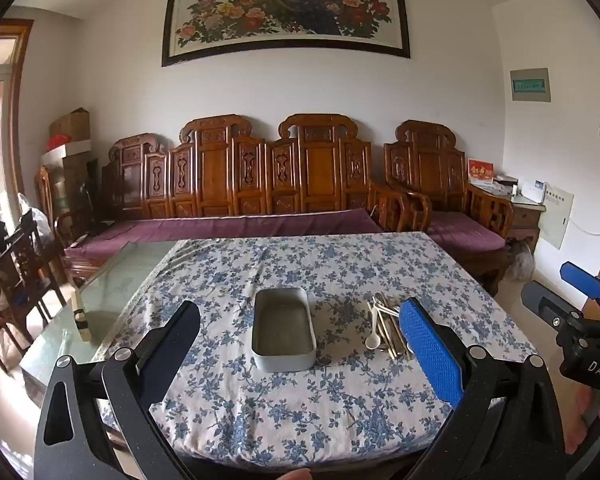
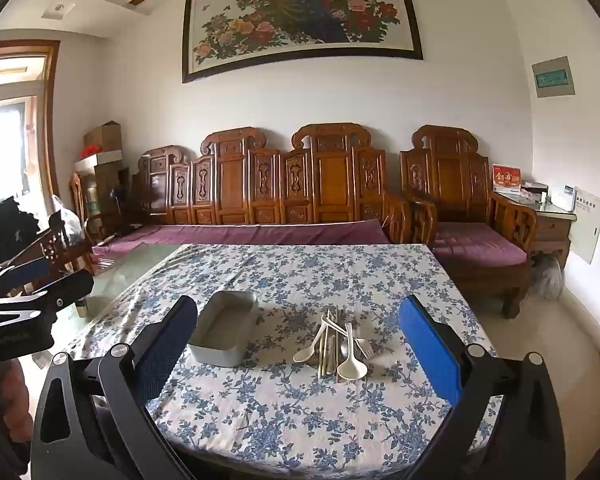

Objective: Organize utensils

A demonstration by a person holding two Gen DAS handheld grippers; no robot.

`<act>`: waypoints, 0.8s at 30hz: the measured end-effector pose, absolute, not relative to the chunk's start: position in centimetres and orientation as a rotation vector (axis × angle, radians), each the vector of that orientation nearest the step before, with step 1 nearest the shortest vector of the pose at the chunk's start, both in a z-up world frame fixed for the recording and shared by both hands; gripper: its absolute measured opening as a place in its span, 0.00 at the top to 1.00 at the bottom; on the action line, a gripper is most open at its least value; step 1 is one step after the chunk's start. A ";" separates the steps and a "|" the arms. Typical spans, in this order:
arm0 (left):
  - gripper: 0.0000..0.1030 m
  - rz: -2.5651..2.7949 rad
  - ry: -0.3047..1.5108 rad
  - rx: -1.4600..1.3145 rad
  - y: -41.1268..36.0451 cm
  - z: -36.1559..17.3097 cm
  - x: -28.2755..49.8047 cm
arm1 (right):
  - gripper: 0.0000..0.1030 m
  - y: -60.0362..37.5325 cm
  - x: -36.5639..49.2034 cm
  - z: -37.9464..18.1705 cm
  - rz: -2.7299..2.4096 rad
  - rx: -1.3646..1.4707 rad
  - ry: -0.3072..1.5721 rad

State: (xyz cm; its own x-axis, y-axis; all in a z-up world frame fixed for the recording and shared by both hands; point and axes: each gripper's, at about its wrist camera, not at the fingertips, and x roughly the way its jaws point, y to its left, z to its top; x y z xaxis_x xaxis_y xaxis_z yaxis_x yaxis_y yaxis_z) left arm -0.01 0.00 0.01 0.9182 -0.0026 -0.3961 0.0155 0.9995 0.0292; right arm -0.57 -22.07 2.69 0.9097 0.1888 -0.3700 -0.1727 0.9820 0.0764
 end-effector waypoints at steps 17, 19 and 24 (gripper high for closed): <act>0.06 -0.012 0.416 0.027 -0.5 0.0 0.2 | 0.02 -21.9 -0.6 2.7 0.187 0.043 0.388; 0.06 -0.013 0.417 0.027 -0.5 0.1 0.0 | 0.02 -21.8 -0.7 2.7 0.188 0.043 0.388; 0.06 -0.014 0.418 0.028 -0.5 0.1 0.0 | 0.02 -21.8 -0.7 2.7 0.187 0.043 0.387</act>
State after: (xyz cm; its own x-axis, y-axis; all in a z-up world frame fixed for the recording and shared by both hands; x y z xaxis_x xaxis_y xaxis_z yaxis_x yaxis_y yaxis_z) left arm -0.03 -0.54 0.13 0.9140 -0.0077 -0.4056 0.0191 0.9995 0.0239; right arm -0.72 -21.84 2.71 0.9091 0.1890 -0.3713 -0.1728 0.9820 0.0768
